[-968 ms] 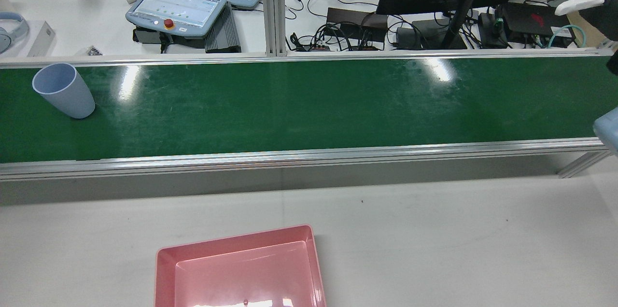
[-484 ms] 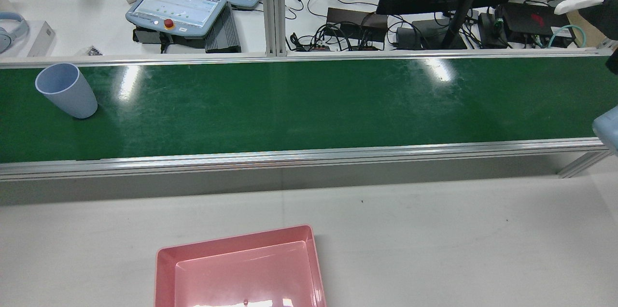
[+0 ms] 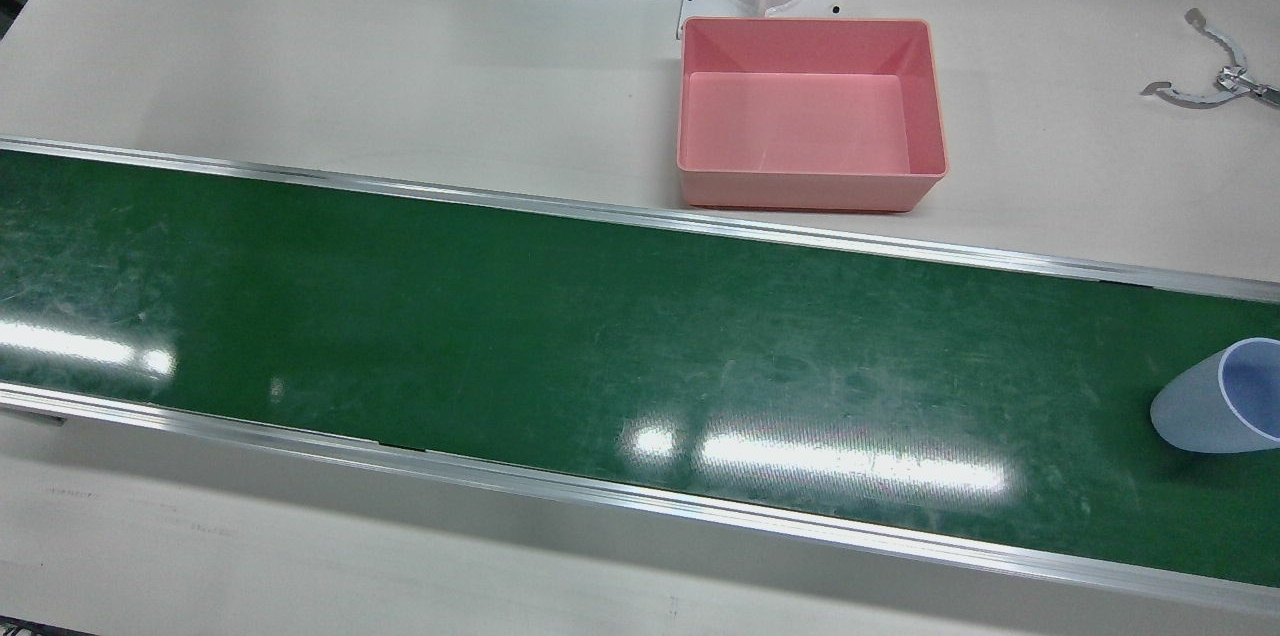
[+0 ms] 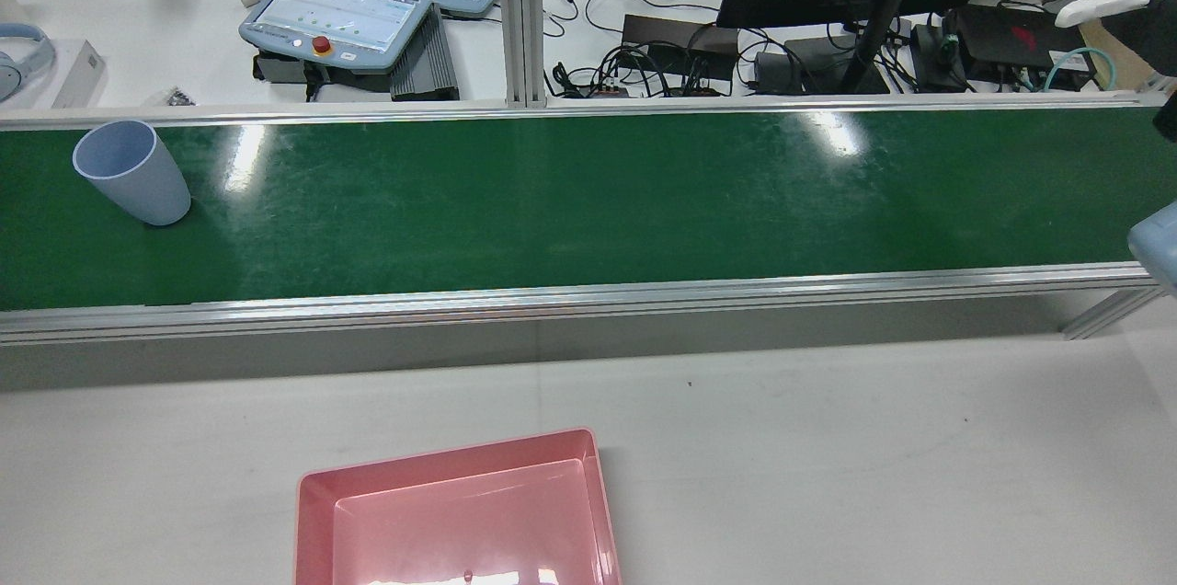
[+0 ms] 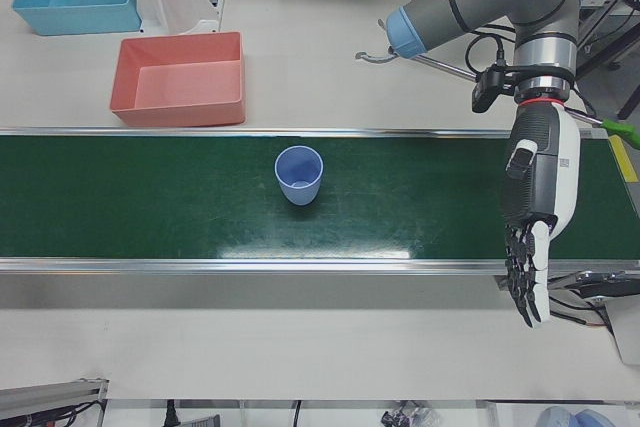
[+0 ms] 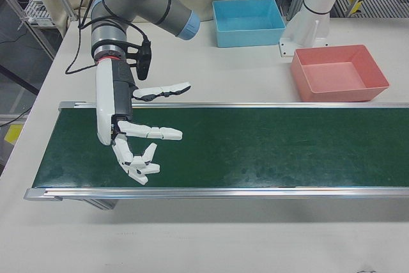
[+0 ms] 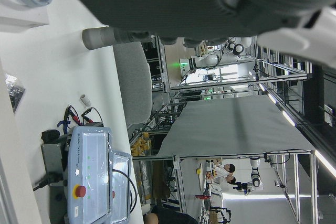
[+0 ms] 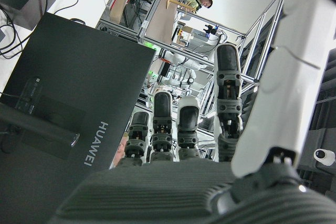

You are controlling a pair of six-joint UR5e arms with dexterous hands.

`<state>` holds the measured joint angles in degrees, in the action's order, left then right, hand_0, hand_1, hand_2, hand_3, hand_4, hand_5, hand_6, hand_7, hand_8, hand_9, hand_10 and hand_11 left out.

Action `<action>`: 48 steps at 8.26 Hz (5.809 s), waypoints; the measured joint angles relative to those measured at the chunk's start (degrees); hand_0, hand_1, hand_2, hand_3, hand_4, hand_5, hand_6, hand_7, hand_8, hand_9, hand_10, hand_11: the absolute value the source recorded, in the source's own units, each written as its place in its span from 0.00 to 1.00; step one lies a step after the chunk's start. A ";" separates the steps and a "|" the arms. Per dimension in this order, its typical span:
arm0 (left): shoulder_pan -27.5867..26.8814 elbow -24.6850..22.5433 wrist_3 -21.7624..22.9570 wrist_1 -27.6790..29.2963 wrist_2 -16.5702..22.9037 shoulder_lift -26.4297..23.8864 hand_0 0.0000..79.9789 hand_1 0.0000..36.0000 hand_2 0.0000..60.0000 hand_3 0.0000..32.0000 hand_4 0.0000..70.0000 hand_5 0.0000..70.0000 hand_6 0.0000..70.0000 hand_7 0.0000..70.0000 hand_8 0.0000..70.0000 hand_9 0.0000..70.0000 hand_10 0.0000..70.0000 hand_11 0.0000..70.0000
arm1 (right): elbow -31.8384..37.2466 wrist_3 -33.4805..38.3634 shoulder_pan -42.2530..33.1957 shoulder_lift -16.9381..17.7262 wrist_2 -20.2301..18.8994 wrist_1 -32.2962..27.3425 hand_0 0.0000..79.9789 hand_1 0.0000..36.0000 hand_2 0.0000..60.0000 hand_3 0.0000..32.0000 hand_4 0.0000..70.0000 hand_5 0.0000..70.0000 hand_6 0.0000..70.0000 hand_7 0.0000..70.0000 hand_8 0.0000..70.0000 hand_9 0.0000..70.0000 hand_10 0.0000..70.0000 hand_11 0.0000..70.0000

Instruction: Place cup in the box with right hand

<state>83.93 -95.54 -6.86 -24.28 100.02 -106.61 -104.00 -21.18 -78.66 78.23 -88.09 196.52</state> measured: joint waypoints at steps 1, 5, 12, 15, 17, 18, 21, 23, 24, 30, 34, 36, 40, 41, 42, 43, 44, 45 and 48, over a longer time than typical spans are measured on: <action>-0.02 0.00 0.00 -0.01 0.00 0.02 0.00 0.00 0.00 0.00 0.00 0.00 0.00 0.00 0.00 0.00 0.00 0.00 | 0.01 0.00 0.00 0.00 -0.01 0.00 0.70 0.30 0.00 0.00 0.71 0.09 0.29 1.00 0.25 0.54 0.18 0.28; -0.08 0.00 0.00 -0.02 0.00 0.00 0.00 0.00 0.00 0.00 0.00 0.00 0.00 0.00 0.00 0.00 0.00 0.00 | 0.03 0.00 0.00 0.00 0.02 0.00 0.71 0.30 0.00 0.00 0.71 0.09 0.29 1.00 0.25 0.55 0.19 0.29; -0.04 0.00 0.00 0.02 0.00 0.00 0.00 0.00 0.00 0.00 0.00 0.00 0.00 0.00 0.00 0.00 0.00 0.00 | 0.03 0.00 0.00 0.00 0.03 0.00 0.70 0.30 0.00 0.00 0.72 0.09 0.30 1.00 0.26 0.55 0.19 0.29; -0.02 0.00 0.00 0.00 0.00 0.02 0.00 0.00 0.00 0.00 0.00 0.00 0.00 0.00 0.00 0.00 0.00 0.00 | 0.03 0.00 0.00 -0.01 0.00 0.00 0.70 0.30 0.00 0.00 0.71 0.09 0.29 1.00 0.25 0.55 0.19 0.29; -0.03 0.00 0.00 0.02 0.00 0.03 0.00 0.00 0.00 0.00 0.00 0.00 0.00 0.00 0.00 0.00 0.00 0.00 | 0.03 0.00 0.00 0.00 0.02 0.00 0.71 0.30 0.00 0.00 0.72 0.09 0.29 1.00 0.26 0.55 0.19 0.29; -0.04 0.00 0.00 0.02 0.00 0.02 0.00 0.00 0.00 0.00 0.00 0.00 0.00 0.00 0.00 0.00 0.00 0.00 | 0.03 0.00 0.00 0.00 0.02 0.00 0.71 0.30 0.00 0.00 0.72 0.09 0.29 1.00 0.25 0.55 0.19 0.29; -0.01 0.00 0.00 0.02 0.00 0.00 0.00 0.00 0.00 0.00 0.00 0.00 0.00 0.00 0.00 0.00 0.00 0.00 | 0.03 0.00 0.00 0.00 0.00 0.00 0.71 0.31 0.00 0.00 0.71 0.09 0.29 1.00 0.25 0.55 0.19 0.29; 0.00 0.00 0.00 0.02 0.00 0.00 0.00 0.00 0.00 0.00 0.00 0.00 0.00 0.00 0.00 0.00 0.00 0.00 | 0.00 0.00 0.00 0.00 0.00 0.00 0.70 0.31 0.00 0.00 0.71 0.09 0.28 1.00 0.22 0.50 0.17 0.27; -0.03 0.00 0.00 0.02 0.00 0.00 0.00 0.00 0.00 0.00 0.00 0.00 0.00 0.00 0.00 0.00 0.00 0.00 | -0.03 0.00 0.00 0.02 0.02 0.00 0.70 0.30 0.00 0.00 0.70 0.09 0.28 1.00 0.22 0.49 0.17 0.26; -0.02 0.00 0.00 -0.04 0.00 0.01 0.00 0.00 0.00 0.00 0.00 0.00 0.00 0.00 0.00 0.00 0.00 0.00 | -0.59 0.00 0.04 0.30 -0.06 -0.01 0.70 0.30 0.00 0.00 0.70 0.09 0.28 1.00 0.23 0.52 0.17 0.27; -0.05 0.00 0.00 0.01 0.00 0.00 0.00 0.00 0.00 0.00 0.00 0.00 0.00 0.00 0.00 0.00 0.00 0.00 | -0.81 0.00 0.03 0.34 -0.06 0.00 0.70 0.30 0.00 0.00 0.70 0.09 0.28 1.00 0.23 0.51 0.17 0.26; -0.01 0.00 0.00 0.02 0.00 0.00 0.00 0.00 0.00 0.00 0.00 0.00 0.00 0.00 0.00 0.00 0.00 0.00 | -0.70 -0.03 0.03 0.38 -0.06 0.06 0.70 0.30 0.00 0.00 0.70 0.09 0.28 1.00 0.23 0.51 0.17 0.26; -0.02 0.00 0.00 -0.01 0.00 0.00 0.00 0.00 0.00 0.00 0.00 0.00 0.00 0.00 0.00 0.00 0.00 0.00 | -0.83 -0.08 0.08 0.43 -0.06 0.09 0.70 0.30 0.00 0.00 0.71 0.09 0.28 1.00 0.23 0.52 0.17 0.26; -0.02 0.00 0.00 0.00 0.00 0.02 0.00 0.00 0.00 0.00 0.00 0.00 0.00 0.00 0.00 0.00 0.00 0.00 | -0.84 -0.09 0.09 0.43 -0.06 0.06 0.71 0.30 0.00 0.00 0.71 0.09 0.28 1.00 0.23 0.51 0.17 0.26; -0.02 0.00 0.00 0.02 0.00 0.04 0.00 0.00 0.00 0.00 0.00 0.00 0.00 0.00 0.00 0.00 0.00 0.00 | -0.83 -0.09 0.09 0.43 -0.06 0.03 0.70 0.30 0.00 0.00 0.71 0.09 0.28 1.00 0.23 0.52 0.17 0.26; -0.01 0.00 0.00 0.02 0.00 0.04 0.00 0.00 0.00 0.00 0.00 0.00 0.00 0.00 0.00 0.00 0.00 0.00 | -0.76 -0.09 0.09 0.42 -0.06 0.04 0.71 0.31 0.00 0.00 0.71 0.09 0.29 1.00 0.24 0.52 0.17 0.27; 0.00 0.00 0.00 0.00 0.00 0.05 0.00 0.00 0.00 0.00 0.00 0.00 0.00 0.00 0.00 0.00 0.00 0.00 | -0.73 -0.09 0.09 0.41 -0.06 0.06 0.71 0.31 0.00 0.00 0.71 0.09 0.29 1.00 0.23 0.52 0.17 0.27; 0.00 0.00 0.00 -0.03 0.00 0.04 0.00 0.00 0.00 0.00 0.00 0.00 0.00 0.00 0.00 0.00 0.00 0.00 | -0.70 -0.09 0.09 0.39 -0.06 0.08 0.71 0.31 0.00 0.00 0.71 0.09 0.29 1.00 0.23 0.52 0.17 0.27; -0.02 0.00 0.00 0.01 0.00 0.00 0.00 0.00 0.00 0.00 0.00 0.00 0.00 0.00 0.00 0.00 0.00 0.00 | -0.70 -0.09 0.09 0.37 -0.06 0.03 0.71 0.31 0.00 0.00 0.71 0.09 0.28 1.00 0.23 0.52 0.17 0.27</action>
<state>83.92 -95.54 -6.85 -24.27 100.02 -106.61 -104.70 -21.27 -78.57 78.60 -88.15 196.55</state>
